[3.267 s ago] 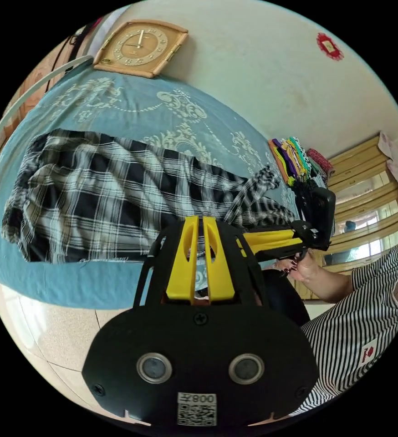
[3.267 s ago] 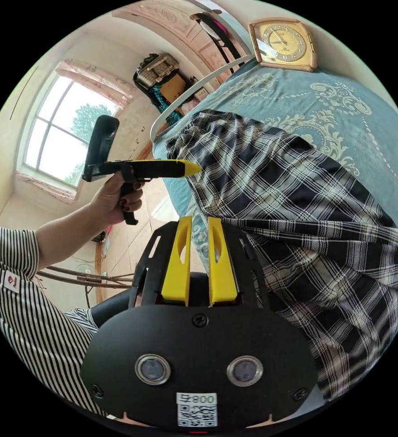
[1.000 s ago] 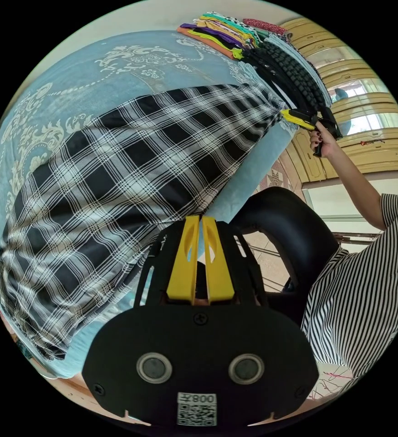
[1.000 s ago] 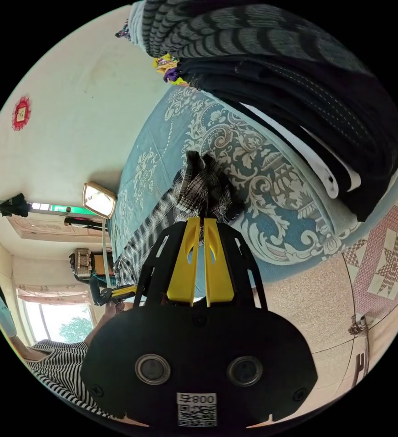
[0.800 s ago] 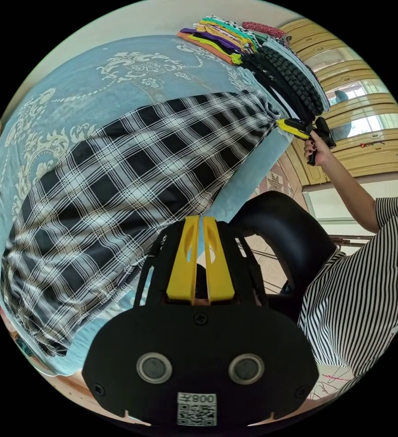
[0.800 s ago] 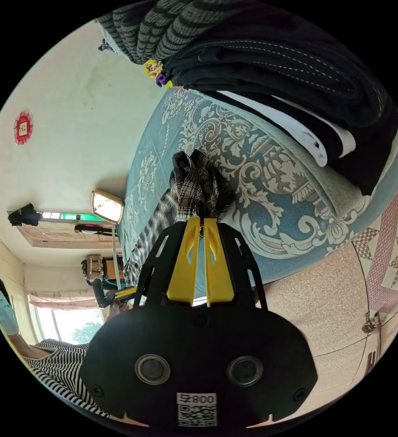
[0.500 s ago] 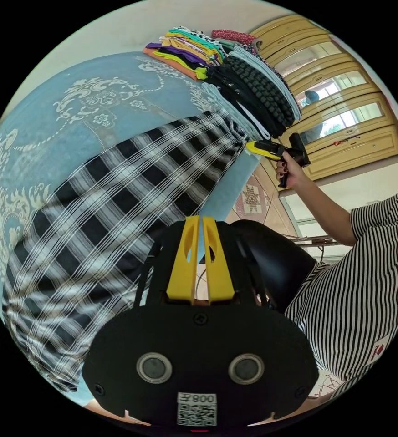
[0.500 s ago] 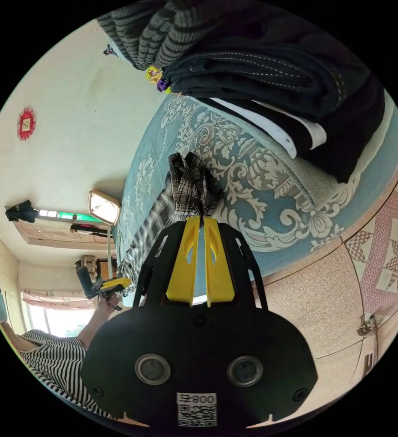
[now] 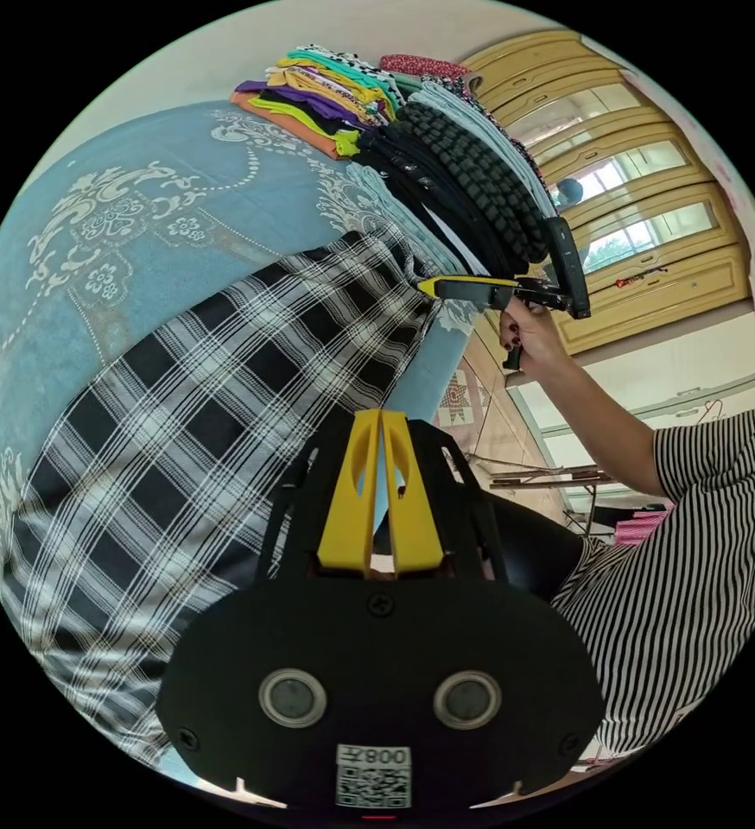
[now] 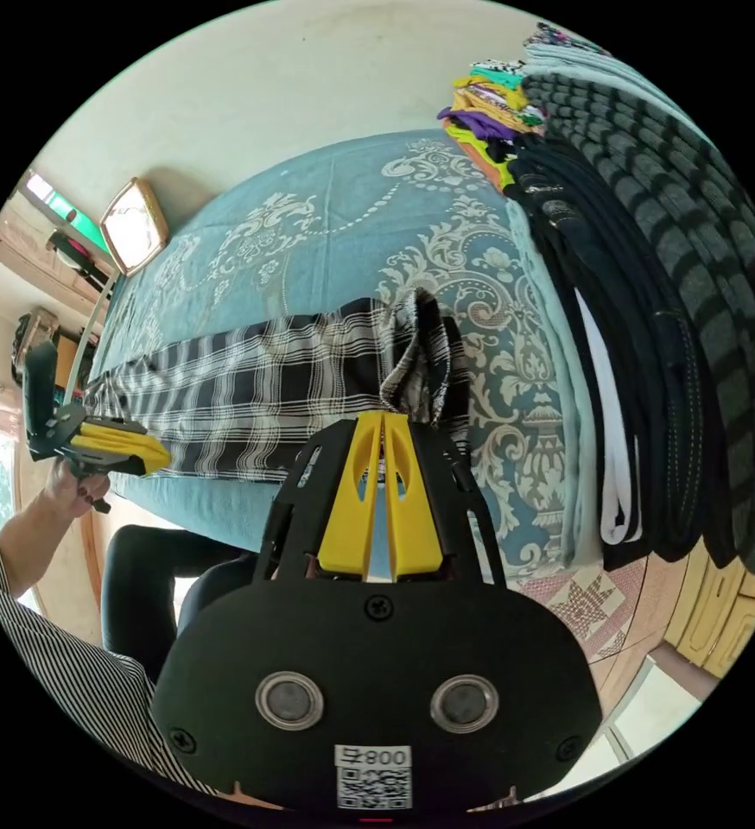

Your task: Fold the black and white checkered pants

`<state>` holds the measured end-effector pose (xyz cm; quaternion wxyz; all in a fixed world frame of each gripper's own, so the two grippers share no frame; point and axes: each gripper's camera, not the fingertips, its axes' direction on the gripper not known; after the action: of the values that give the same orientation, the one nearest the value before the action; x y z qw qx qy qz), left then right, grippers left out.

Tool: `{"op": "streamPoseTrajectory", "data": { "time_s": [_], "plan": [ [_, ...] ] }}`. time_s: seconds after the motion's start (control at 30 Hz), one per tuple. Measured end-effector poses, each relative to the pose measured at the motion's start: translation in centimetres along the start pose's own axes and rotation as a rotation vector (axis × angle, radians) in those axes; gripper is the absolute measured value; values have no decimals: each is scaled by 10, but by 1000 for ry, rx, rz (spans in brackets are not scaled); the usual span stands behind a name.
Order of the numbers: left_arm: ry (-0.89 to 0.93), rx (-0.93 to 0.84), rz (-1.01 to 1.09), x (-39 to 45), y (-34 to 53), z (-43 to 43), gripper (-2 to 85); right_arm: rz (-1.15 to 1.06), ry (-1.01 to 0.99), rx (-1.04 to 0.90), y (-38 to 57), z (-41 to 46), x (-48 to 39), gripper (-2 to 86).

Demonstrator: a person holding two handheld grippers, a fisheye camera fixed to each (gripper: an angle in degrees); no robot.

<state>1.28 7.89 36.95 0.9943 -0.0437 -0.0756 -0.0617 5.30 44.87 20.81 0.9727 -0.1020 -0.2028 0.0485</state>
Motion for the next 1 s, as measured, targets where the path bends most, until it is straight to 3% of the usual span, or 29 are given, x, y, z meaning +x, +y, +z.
{"op": "streamPoseTrajectory", "data": {
  "time_s": [0.27,0.5,0.6,0.67,1.0],
  "plan": [
    [-2,79,-206,-33,76,-48,1,190,91,22,9,-15,12,0],
    [-256,242,-516,-55,161,-107,2,92,102,17,8,-12,-61,0],
    [-266,190,-660,-73,195,-114,2,56,18,-4,8,-7,-98,0],
    [-202,249,-668,-74,212,-124,2,19,3,-11,9,-8,-130,0],
    [-211,369,-700,-68,283,-184,3,-82,-53,-3,5,-16,-219,0]
  ]
}}
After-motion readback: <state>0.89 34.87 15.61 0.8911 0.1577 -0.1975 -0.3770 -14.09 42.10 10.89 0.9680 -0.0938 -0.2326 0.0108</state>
